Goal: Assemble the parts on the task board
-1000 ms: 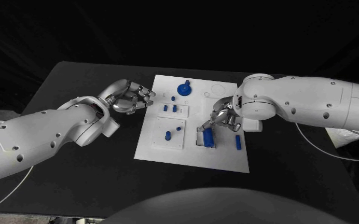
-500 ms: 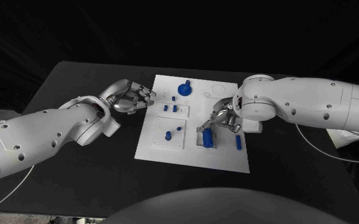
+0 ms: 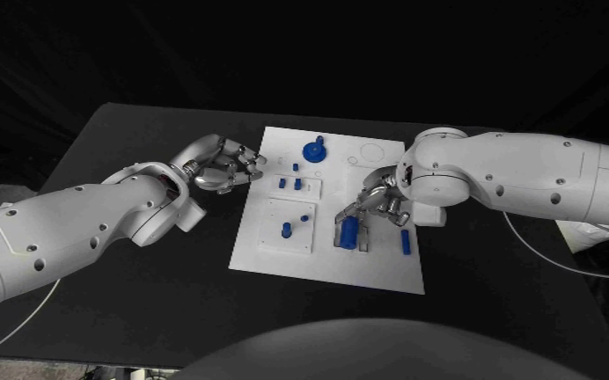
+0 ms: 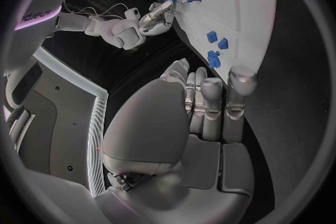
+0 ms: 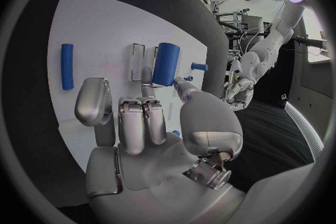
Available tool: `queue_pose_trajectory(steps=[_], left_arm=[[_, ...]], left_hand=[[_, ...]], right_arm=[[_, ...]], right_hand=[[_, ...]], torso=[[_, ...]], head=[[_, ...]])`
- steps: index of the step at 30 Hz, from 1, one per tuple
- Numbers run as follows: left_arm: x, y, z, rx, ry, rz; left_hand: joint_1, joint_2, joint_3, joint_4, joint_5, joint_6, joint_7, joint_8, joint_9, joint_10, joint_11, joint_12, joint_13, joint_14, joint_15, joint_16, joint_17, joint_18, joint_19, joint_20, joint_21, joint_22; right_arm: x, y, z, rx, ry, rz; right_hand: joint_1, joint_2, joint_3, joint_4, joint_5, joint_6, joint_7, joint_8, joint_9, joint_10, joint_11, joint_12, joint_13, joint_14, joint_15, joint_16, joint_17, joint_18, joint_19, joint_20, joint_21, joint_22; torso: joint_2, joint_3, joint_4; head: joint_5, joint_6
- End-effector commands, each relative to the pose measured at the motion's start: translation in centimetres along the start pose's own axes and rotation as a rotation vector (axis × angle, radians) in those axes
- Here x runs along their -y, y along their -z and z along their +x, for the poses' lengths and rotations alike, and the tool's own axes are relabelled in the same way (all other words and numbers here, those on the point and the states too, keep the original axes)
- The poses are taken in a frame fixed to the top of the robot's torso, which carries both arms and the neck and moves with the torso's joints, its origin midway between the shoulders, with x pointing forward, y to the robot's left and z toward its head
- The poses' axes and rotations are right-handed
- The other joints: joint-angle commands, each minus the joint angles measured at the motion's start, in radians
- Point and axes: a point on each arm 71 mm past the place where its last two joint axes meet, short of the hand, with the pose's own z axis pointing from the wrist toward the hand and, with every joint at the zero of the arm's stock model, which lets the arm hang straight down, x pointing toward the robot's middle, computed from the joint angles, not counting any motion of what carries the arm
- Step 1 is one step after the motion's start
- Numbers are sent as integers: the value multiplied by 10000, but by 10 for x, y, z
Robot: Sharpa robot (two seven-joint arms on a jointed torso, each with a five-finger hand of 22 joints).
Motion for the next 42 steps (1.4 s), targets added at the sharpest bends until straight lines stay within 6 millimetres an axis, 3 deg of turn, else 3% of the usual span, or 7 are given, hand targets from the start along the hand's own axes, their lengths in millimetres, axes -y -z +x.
queue_pose_trajectory(steps=[1, 7, 19, 31, 33, 37, 42], left_arm=[[1, -1, 2, -181, 108, 11], [1, -1, 3, -198, 113, 0], [-1, 0, 5, -266, 152, -72], [-2, 1, 4, -251, 161, -35], [-2, 2, 4, -223, 158, -6], [-2, 4, 1, -86, 135, 126], [-3, 8, -2, 105, 124, 225]], left_hand=[[0, 63, 49, -9, 48, -49, 45, -44, -15, -33, 32, 42, -12, -85, 14, -48, -16, 176, -51, -8, -58, 934], [4, 71, 58, -13, 64, -53, 48, -47, -15, -33, 34, 44, -13, -93, 16, -55, -30, 178, -57, -6, -76, 930], [8, 73, 63, -15, 73, -56, 50, -50, -15, -33, 35, 46, -14, -97, 17, -57, -35, 180, -62, -5, -91, 928], [14, 75, 69, -18, 83, -58, 54, -51, -15, -28, 34, 52, -13, -104, 18, -64, -48, 185, -73, -3, -121, 921], [14, 75, 69, -18, 83, -58, 54, -51, -15, -28, 34, 52, -13, -104, 18, -64, -48, 185, -73, -3, -121, 921], [64, 94, 109, -28, 129, -25, 76, -34, -5, 21, 16, 97, -1, -98, 10, -51, -32, 182, -54, -3, -100, 932], [75, 106, 126, -23, 139, 2, 92, -20, 1, 41, 9, 118, 4, -81, 4, -30, -1, 180, -40, -5, -85, 939]], right_arm=[[1, -1, 1, -49, 29, 0], [1, -1, 1, -70, 41, -4], [2, 0, 0, 54, -112, -105], [7, 11, -2, 988, -1001, -1281], [7, 17, -2, 1472, -1046, -1975], [4, 33, -3, 2788, -507, -3596], [6, 48, 8, 4061, 724, -5124]], right_hand=[[-117, -19, -146, 29, -289, -20, 56, -66, -31, 1030, 90, 38, 2631, 1061, 80, 34, 2629, 162, -12, 30, -44, 1387], [-229, -235, -534, 141, -1176, -95, 100, -172, -116, 1030, 129, 38, 2631, 1061, 111, 34, 2629, 164, -5, 55, -81, 1387], [-518, -845, -1651, 593, -1271, -624, 258, -455, -246, 1030, 263, 38, 2631, 1061, 210, 34, 2629, 145, 29, 127, -48, 1411], [223, -524, -2221, 786, -1158, -884, 234, 209, 387, 1030, 250, 38, 2631, 1061, 214, 34, 2629, 86, 227, 146, 330, 1515], [743, -375, -2198, 611, -346, -979, 189, 589, 743, 1030, 214, 38, 2631, 1061, 190, 34, 2629, 13, 395, 118, 706, 1615], [1997, -196, -1951, 64, 2986, -1745, 222, 1404, 1726, 1030, 301, 38, 2631, 1061, 182, 34, 2629, -126, 633, 115, 1374, 1778], [3296, -20, -1648, -375, 4613, -3910, 524, 2330, 2960, 1030, 457, 38, 2631, 1061, 388, 34, 2629, -88, 361, 270, 1322, 1735]], torso=[[4, -1, 1], [1, 0, -1], [-1, 0, 1], [5, 29, 13], [9, 33, 7], [22, 38, -9], [46, 34, -64]], head=[[3, 2], [9, 2], [30, 2], [140, 2], [166, 2], [213, 2], [292, 2]])
